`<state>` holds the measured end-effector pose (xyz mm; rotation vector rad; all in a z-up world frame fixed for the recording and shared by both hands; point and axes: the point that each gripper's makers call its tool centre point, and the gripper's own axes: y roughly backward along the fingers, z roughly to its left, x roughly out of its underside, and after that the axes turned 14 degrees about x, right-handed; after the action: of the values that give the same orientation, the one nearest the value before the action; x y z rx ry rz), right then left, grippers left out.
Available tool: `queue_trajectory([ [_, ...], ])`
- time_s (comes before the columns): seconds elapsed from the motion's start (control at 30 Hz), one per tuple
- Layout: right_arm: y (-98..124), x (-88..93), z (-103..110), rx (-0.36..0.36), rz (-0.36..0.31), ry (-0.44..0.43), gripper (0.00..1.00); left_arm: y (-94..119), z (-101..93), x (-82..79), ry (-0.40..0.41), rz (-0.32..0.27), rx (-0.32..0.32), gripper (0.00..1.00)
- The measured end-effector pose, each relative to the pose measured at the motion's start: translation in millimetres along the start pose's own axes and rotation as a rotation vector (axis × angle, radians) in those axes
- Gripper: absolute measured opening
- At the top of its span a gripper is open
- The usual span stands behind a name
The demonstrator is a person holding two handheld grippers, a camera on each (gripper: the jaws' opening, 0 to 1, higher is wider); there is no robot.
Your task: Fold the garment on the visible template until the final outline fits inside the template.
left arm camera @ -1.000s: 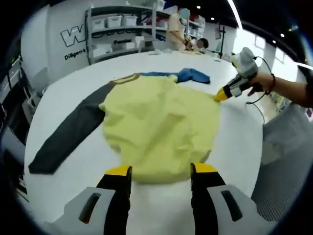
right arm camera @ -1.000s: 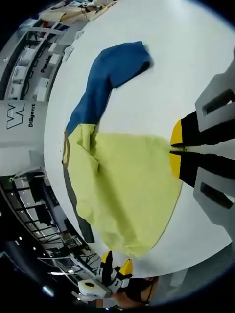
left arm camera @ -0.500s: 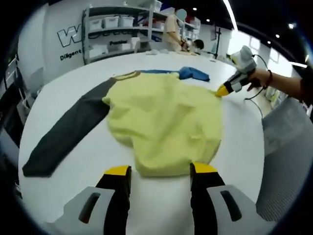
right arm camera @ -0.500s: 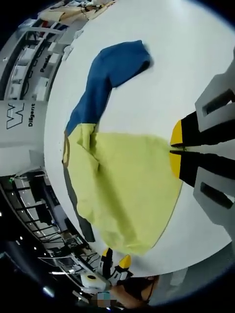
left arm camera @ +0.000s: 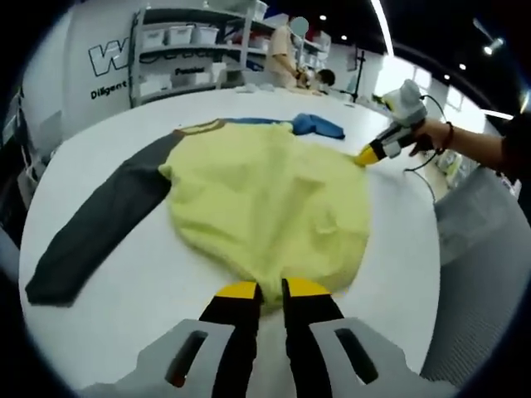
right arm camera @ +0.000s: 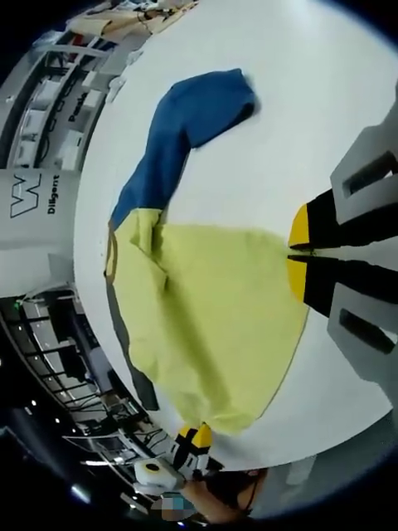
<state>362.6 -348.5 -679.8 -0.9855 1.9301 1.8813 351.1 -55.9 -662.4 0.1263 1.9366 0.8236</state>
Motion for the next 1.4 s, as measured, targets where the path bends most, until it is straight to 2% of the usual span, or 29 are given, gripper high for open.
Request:
queue_trajectory([
  [0.17,10,-2.3,2,-0.022,0.004,-0.019,0.00,9,-4.2,-6.3,0.010,-0.002,-0.009,0.03],
  [0.47,42,-10.0,12,-0.072,-0.042,-0.037,0.00,29,-8.7,-15.8,0.037,0.012,-0.046,0.03],
  [0.63,57,-7.2,14,-0.074,-0.045,-0.057,0.00,36,-8.3,-12.0,0.053,0.026,-0.067,0.02],
  [0.97,87,14.4,17,-0.061,-0.012,-0.111,0.00,35,-12.0,1.3,0.086,0.057,-0.077,0.01],
  [1.2,94,30.5,10,-0.017,0.020,-0.109,0.00,38,-15.0,4.7,0.098,0.064,-0.090,0.01],
  [1.4,94,36.5,9,0.002,0.038,-0.105,0.00,38,-17.4,11.9,0.084,0.077,-0.095,0.01],
])
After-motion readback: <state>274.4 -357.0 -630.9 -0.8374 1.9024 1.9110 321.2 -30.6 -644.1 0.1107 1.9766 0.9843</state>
